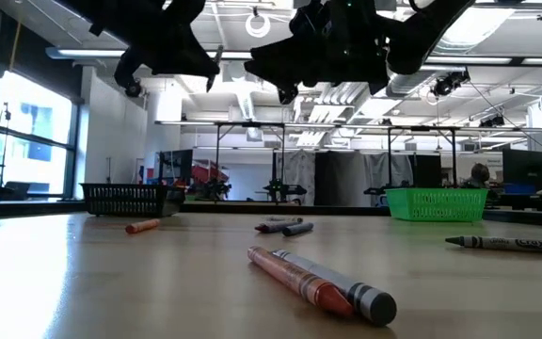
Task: Sort crayons
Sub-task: Put the gray crayon into the green bin
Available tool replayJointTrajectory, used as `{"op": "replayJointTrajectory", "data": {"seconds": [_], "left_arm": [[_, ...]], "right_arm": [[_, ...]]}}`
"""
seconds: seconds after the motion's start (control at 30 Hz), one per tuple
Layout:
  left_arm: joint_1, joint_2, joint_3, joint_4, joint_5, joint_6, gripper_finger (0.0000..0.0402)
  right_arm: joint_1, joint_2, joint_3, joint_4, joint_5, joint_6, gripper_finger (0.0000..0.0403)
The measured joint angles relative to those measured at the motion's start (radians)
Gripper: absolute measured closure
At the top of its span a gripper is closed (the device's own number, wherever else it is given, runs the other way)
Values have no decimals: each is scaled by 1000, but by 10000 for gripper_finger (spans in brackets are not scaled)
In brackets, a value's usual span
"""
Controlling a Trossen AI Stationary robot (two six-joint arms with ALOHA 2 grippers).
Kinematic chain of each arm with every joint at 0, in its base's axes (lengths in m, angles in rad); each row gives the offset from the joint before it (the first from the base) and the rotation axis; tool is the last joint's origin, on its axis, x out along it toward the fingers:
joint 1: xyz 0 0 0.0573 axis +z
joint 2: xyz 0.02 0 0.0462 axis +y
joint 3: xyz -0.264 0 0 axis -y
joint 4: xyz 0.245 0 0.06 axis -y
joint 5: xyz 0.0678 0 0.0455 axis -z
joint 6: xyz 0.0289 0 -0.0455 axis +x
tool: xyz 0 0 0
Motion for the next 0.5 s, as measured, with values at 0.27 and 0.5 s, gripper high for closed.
{"op": "replayJointTrajectory", "data": {"seconds": [0.27,0.5], "left_arm": [[-2,103,1,260,6,189,401],[-15,114,0,310,11,222,401]], "right_arm": [[42,0,0,20,10,-1,275],[45,0,0,29,63,1,275]]}}
